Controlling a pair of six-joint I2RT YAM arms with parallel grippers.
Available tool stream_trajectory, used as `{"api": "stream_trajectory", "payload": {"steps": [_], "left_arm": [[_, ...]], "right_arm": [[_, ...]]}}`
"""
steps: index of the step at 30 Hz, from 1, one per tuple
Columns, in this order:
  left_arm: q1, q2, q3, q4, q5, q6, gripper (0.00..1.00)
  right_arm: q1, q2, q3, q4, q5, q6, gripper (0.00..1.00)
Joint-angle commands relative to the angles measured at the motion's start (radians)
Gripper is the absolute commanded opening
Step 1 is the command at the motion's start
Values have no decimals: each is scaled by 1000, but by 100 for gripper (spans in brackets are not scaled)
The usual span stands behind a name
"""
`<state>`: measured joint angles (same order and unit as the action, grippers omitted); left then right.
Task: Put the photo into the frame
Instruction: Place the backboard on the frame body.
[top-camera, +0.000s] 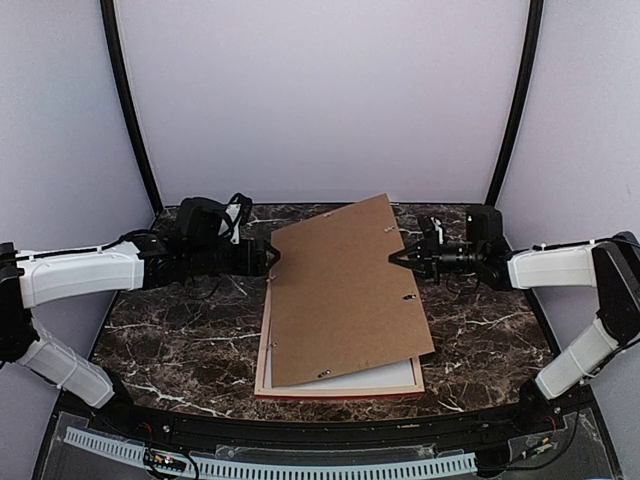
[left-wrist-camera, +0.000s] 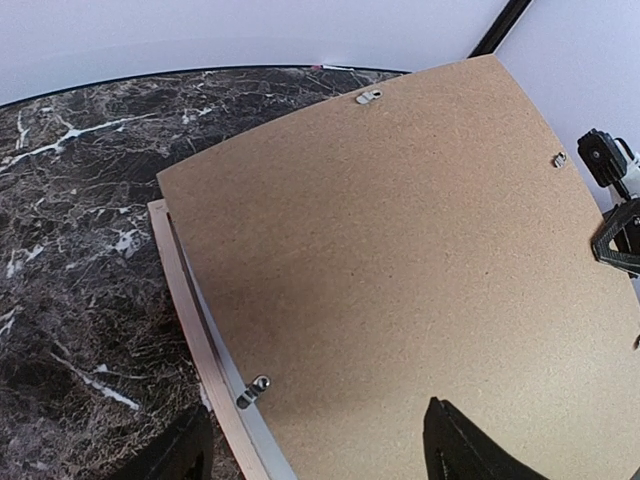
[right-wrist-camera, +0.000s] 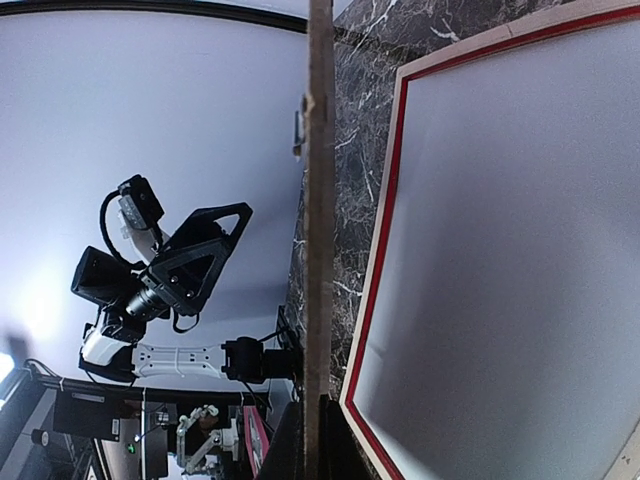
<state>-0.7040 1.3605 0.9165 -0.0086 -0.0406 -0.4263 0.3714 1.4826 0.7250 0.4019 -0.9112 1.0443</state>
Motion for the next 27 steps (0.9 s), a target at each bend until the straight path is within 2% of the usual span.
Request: {"api": "stream_trajectory", "payload": {"steps": [1, 17, 27], "left_arm": [[12, 69, 59, -48, 111, 65, 74], [23, 150, 69, -60, 61, 42, 74], [25, 172, 59, -60, 54, 41, 74]], "right_arm": [[12, 10, -2, 152, -20, 35, 0], [12, 40, -60, 187, 35, 48, 0], [12, 62, -104, 288, 40, 105, 0]]}}
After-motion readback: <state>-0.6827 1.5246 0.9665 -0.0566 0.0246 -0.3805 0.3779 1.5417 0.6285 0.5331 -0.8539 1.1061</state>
